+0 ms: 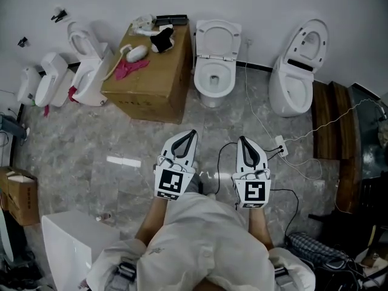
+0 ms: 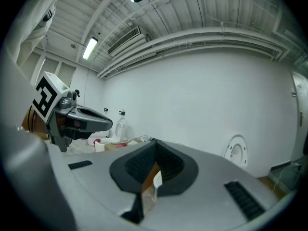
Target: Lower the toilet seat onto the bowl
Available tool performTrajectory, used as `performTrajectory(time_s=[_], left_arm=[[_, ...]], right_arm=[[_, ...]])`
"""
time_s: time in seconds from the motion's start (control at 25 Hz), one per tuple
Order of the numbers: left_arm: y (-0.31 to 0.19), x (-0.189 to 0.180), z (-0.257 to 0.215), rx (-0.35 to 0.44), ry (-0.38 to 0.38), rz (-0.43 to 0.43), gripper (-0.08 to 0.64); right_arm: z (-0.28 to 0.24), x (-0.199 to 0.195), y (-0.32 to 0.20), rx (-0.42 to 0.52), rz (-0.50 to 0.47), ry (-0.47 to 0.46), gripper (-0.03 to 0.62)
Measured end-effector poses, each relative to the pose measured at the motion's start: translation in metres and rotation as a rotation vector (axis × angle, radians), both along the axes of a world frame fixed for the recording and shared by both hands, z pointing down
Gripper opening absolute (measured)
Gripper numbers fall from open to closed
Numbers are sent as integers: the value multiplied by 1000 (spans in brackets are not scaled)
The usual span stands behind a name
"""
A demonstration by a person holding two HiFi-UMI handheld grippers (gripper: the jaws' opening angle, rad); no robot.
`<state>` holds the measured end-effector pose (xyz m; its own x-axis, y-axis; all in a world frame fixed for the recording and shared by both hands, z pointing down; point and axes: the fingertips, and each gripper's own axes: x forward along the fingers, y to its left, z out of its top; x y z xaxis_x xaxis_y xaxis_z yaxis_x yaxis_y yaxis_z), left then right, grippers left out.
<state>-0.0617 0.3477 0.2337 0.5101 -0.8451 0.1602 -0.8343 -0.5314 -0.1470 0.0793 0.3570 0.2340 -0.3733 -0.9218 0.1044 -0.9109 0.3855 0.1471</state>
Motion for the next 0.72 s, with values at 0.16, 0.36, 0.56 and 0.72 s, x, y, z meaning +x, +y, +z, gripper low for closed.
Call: performTrajectory(time_s=[0.16,0.36,0.56,0.72], left_arm=[[-34,-9,3,-9,-4,25,14],[-77,-23,0,-7,5,64,14],[-118,-41,-2,-2,11,96,14],[-146,-53,-2,3,11,117,14]], right_arm=[[3,-12,-30,-6,10,0,5],[9,-23,-70,-27,57,10,5],[3,-43,-110,-11,79,22,5],[4,-51,-134,-12,115,34,5]])
